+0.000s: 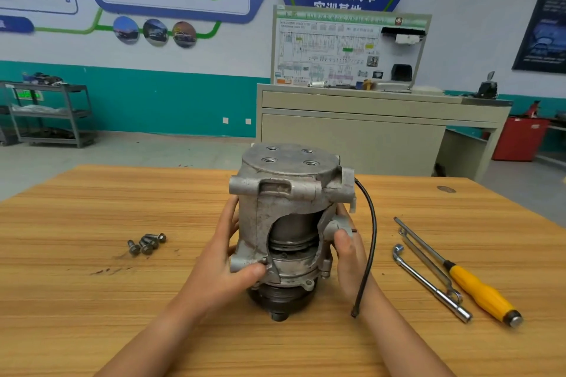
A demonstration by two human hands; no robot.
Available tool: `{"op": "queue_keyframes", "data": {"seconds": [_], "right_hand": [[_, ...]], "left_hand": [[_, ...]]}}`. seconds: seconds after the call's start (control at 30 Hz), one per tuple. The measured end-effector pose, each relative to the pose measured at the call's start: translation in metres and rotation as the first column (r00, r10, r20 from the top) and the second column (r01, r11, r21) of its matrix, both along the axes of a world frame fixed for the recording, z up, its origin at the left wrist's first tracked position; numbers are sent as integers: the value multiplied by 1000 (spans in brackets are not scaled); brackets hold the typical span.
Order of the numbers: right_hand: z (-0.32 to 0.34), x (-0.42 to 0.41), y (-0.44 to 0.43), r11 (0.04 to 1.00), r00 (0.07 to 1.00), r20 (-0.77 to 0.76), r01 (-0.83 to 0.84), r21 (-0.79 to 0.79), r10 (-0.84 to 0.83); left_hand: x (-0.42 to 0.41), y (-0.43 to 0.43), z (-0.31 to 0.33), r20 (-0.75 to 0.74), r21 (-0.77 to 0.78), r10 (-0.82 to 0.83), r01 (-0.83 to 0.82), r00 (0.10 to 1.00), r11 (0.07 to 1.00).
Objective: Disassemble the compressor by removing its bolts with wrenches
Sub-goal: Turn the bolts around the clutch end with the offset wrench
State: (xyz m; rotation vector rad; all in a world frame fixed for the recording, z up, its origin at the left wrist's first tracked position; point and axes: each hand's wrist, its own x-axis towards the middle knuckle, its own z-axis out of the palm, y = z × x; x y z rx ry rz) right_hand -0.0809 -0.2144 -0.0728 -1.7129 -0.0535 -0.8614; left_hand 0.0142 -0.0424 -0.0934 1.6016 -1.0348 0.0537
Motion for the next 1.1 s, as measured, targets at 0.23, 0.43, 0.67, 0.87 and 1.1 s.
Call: {"op": "queue_keyframes", "data": {"seconds": [0.23,0.43,0.67,0.87,1.1], "right_hand": [[-5,10,-1,989,999,-29,-31,143,36],[2,17,3,985,998,39,35,167,-42],[8,29,-1,964,995,43,80,253,-94],[14,36,-4,956,994,30,88,281,-101],[31,45,-8,945,999,10,39,326,-44]], "left_hand": [[1,-12,-5,40,-90,21,-17,999,996],[1,-21,0,-11,-196,28,-29,1000,980],[-1,-36,7,-153,-338,57,-107,987,935],[3,-48,14,-196,-381,49,-123,979,916],[15,-56,26,-328,-389,-21,-115,944,914]]}}
